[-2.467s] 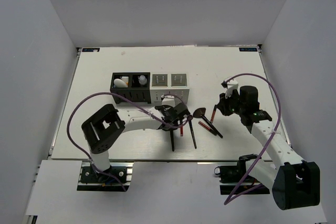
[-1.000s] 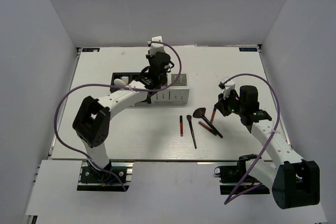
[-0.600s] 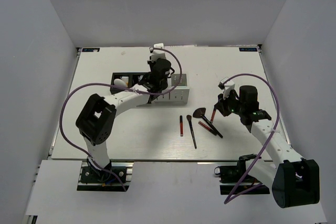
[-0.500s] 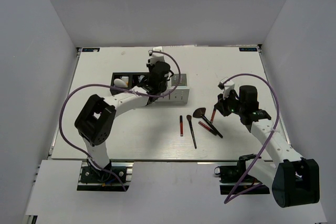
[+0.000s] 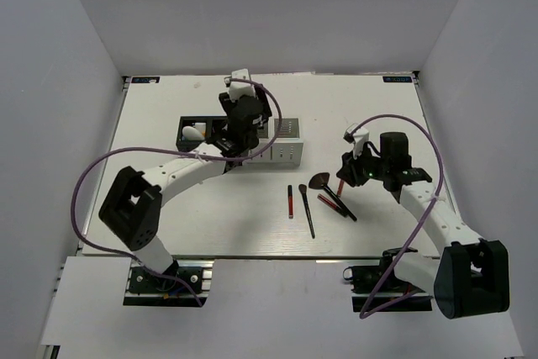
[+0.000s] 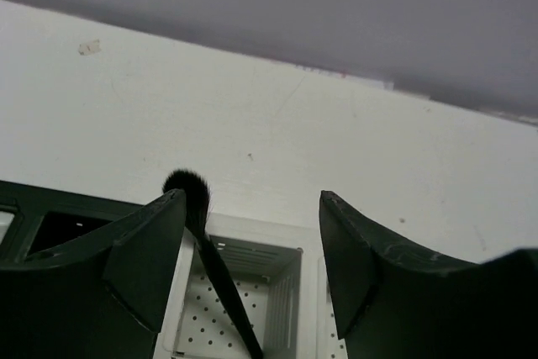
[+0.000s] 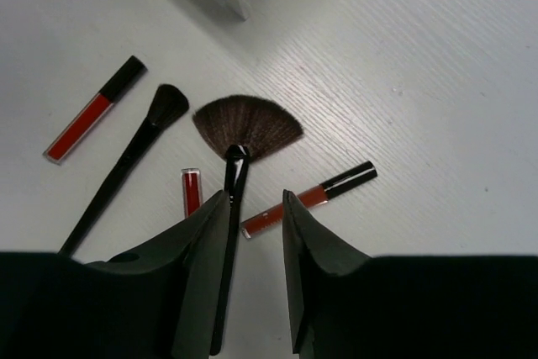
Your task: Organize the makeup
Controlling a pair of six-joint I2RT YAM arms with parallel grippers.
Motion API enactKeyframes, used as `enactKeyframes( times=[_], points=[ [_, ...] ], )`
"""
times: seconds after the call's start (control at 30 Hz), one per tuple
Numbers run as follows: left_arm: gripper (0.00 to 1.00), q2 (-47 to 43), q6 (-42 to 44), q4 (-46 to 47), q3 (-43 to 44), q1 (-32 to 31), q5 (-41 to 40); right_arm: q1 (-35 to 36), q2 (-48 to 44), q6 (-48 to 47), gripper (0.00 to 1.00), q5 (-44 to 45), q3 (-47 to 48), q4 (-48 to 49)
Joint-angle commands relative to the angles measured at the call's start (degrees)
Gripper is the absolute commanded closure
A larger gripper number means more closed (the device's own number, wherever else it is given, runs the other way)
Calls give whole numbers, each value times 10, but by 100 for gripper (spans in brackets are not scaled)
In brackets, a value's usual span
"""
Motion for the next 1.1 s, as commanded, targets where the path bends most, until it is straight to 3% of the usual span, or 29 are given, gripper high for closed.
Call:
enactKeyframes(
  times=[0.0,0.2,0.33,0.5,0.6,0.77,1.07],
  points=[
    [24,-68,3,-3,40,-2,18,2,22,-41,62,-66,39,-52],
    [8,-159,-85,-219,78,10,140,5,93,-88,57,-77,75,-122],
    [2,-266,-136,-307,-11,-1,182,14,124,-99,50,-76,79,-143],
    [2,-437,-230,-359,-176,-1,226,34,165,-99,49,-65,98,-161],
    [2,-496,-284,-381,-247,-1,244,44,195,-106,46,-61,120,-183],
    [2,-493,-337,-397,-294,-1,282,59,222,-85,43,-13,139,-168],
    [2,-496,-340,-412,-314,-1,286,83,272,-77,43,55,153,-143]
  ],
)
